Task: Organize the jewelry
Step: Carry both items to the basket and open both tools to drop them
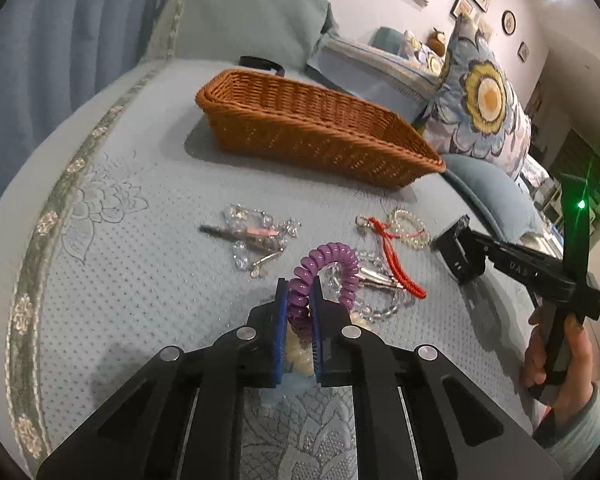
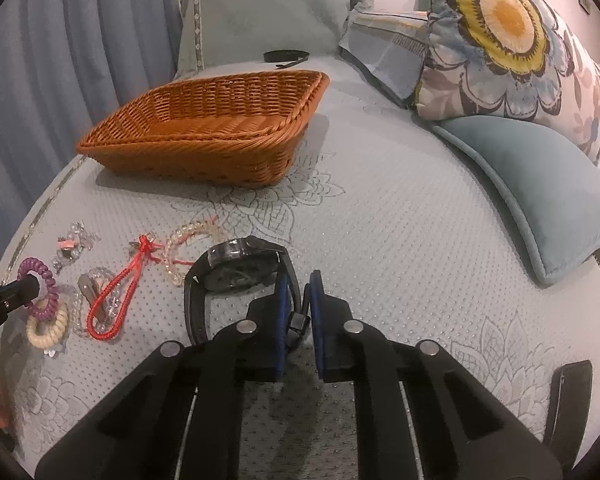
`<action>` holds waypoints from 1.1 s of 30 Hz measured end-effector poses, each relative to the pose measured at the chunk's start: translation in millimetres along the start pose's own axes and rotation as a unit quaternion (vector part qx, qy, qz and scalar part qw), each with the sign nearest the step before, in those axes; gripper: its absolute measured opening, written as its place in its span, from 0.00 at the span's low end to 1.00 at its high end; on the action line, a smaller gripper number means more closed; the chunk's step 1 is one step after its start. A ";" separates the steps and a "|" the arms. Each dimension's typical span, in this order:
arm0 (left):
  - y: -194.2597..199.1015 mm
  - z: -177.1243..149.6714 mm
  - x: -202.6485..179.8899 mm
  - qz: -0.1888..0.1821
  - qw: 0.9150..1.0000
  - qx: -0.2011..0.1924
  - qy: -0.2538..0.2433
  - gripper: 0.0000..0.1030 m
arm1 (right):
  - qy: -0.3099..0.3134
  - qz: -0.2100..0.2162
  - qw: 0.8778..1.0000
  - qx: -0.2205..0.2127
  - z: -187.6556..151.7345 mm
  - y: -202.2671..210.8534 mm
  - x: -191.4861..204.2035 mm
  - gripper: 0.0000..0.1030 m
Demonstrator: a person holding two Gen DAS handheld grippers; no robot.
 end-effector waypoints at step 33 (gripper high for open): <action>43.9 73.7 -8.4 -0.017 0.992 -0.127 0.003 0.08 | -0.039 0.104 0.984 -0.140 67.0 72.5 20.8 0.09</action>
Point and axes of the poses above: each gripper's, at about its wrist camera, not at the fingertips, and y roughly against the way its jaws point, x to its left, z to its top, the point moved 6 cm from there along -y, roughly the way its jaws point, and after that the axes turned 7 degrees about -y, right-handed, at the moved point
